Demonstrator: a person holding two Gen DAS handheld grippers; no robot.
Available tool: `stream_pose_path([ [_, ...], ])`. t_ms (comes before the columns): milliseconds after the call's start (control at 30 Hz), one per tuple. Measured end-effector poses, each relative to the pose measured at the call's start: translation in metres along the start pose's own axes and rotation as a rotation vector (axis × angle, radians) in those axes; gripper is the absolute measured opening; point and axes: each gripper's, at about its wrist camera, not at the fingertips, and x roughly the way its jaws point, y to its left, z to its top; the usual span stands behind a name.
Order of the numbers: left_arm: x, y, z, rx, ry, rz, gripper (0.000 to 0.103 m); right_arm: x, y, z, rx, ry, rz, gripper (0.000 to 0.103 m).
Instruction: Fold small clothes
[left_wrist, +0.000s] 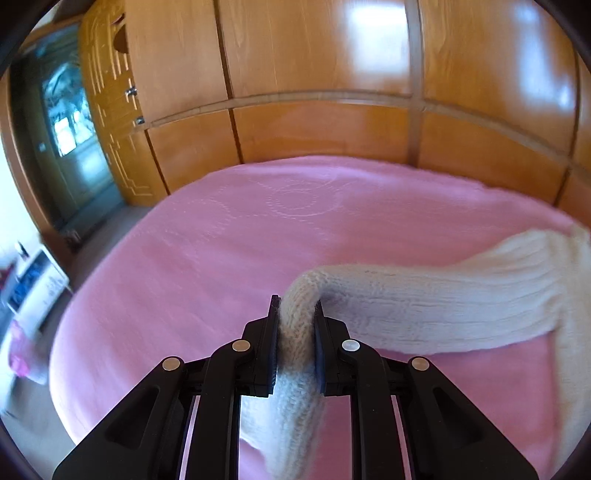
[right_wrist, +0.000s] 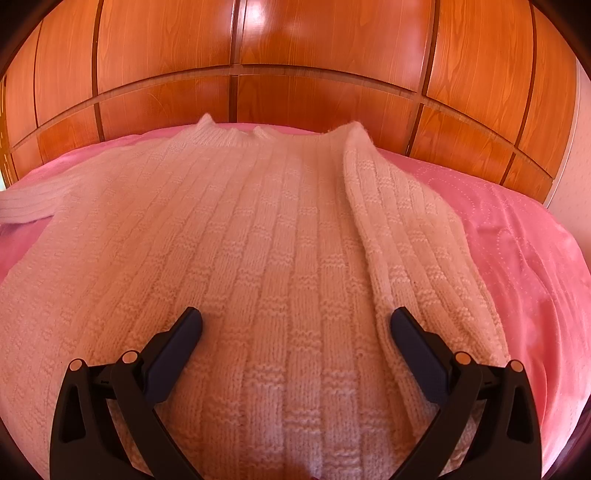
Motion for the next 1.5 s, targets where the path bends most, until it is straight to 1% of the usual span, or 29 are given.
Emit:
stream_pose_path([
  [33,0.005,-0.002,0.0,0.02,0.013,0.014,0.022,0.0,0.0,0.0,0.0,-0.001,0.0,0.101],
  [100,0.02,-0.009,-0.006,0.071,0.054,0.108,0.043,0.0,0.0,0.0,0.0,-0.001,0.0,0.101],
  [133,0.022,-0.01,-0.012,0.087,0.058,0.173,0.063,0.0,0.0,0.0,0.0,-0.001,0.0,0.101],
  [167,0.023,-0.011,-0.017,0.086,0.059,0.23,0.071,0.0,0.0,-0.001,0.0,-0.001,0.0,0.101],
  [200,0.023,-0.007,-0.019,0.068,0.065,0.255,0.077,0.0,0.0,-0.001,0.0,-0.002,0.0,0.101],
  [267,0.02,0.004,-0.026,-0.03,0.107,0.274,0.077,0.0,0.0,-0.001,0.0,-0.002,0.0,0.101],
  [333,0.009,0.009,-0.032,-0.119,0.116,0.31,0.077,0.0,0.0,-0.001,-0.001,-0.003,-0.002,0.101],
  [367,-0.006,0.006,-0.035,-0.181,0.086,0.295,0.077,0.0,-0.001,-0.002,-0.001,-0.003,-0.002,0.101],
  [433,-0.034,-0.01,-0.04,-0.231,-0.002,0.192,0.077,0.001,0.0,-0.002,-0.004,-0.001,-0.006,0.101],
  [500,-0.061,-0.042,-0.043,-0.21,-0.077,0.096,0.077,0.001,0.0,-0.002,-0.006,0.001,-0.008,0.101],
  [533,-0.077,-0.067,-0.046,-0.183,-0.104,0.022,0.077,0.001,0.0,-0.002,-0.006,0.002,-0.007,0.101],
  [633,-0.098,-0.121,-0.056,-0.144,-0.101,-0.181,0.08,0.002,0.0,-0.001,-0.008,0.01,-0.004,0.101],
  [667,-0.104,-0.147,-0.063,-0.124,-0.074,-0.271,0.081,0.001,0.0,-0.001,-0.008,0.015,0.001,0.101],
  [733,-0.115,-0.196,-0.078,-0.068,-0.032,-0.412,0.081,-0.006,-0.003,-0.001,0.004,0.024,0.02,0.101],
  [767,-0.118,-0.213,-0.084,-0.037,-0.03,-0.446,0.081,-0.013,-0.005,-0.002,0.012,0.021,0.036,0.101],
  [867,-0.12,-0.254,-0.099,0.098,-0.063,-0.481,0.081,-0.046,-0.015,-0.01,0.044,-0.04,0.095,0.101],
  [933,-0.106,-0.266,-0.106,0.182,-0.02,-0.437,0.081,-0.071,-0.024,-0.018,0.021,-0.079,0.088,0.101],
  [967,-0.097,-0.271,-0.107,0.203,0.027,-0.41,0.081,-0.079,-0.029,-0.022,0.008,-0.086,0.069,0.101],
  [1000,-0.088,-0.269,-0.106,0.199,0.034,-0.41,0.081,-0.089,-0.039,-0.03,-0.002,-0.088,0.045,0.097],
  [1033,-0.088,-0.269,-0.106,0.192,0.033,-0.415,0.081,-0.095,-0.046,-0.036,-0.002,-0.083,0.038,0.093],
  [1067,-0.088,-0.266,-0.107,0.188,0.033,-0.423,0.081,-0.1,-0.056,-0.043,0.004,-0.073,0.036,0.082],
  [1100,-0.088,-0.268,-0.108,0.187,0.037,-0.427,0.082,-0.106,-0.068,-0.052,0.021,-0.052,0.03,0.076],
  [1167,-0.09,-0.26,-0.112,0.181,0.041,-0.436,0.084,-0.111,-0.084,-0.069,0.049,-0.007,0.023,0.074],
  [1200,-0.091,-0.26,-0.113,0.177,0.042,-0.436,0.084,-0.112,-0.093,-0.081,0.069,0.038,0.027,0.072],
  [1267,-0.087,-0.265,-0.112,0.177,0.042,-0.431,0.085,-0.112,-0.103,-0.099,0.091,0.082,0.023,0.07],
  [1333,-0.089,-0.267,-0.11,0.181,0.041,-0.426,0.086,-0.11,-0.109,-0.114,0.092,0.108,0.029,0.049],
  [1367,-0.088,-0.266,-0.11,0.182,0.042,-0.424,0.086,-0.109,-0.11,-0.117,0.097,0.118,0.049,0.028],
  [1400,-0.09,-0.268,-0.109,0.182,0.042,-0.424,0.086,-0.108,-0.115,-0.118,0.129,0.124,0.101,0.024],
  [1500,-0.09,-0.27,-0.109,0.182,0.043,-0.424,0.086,-0.117,-0.13,-0.105,0.214,0.078,0.184,0.017],
])
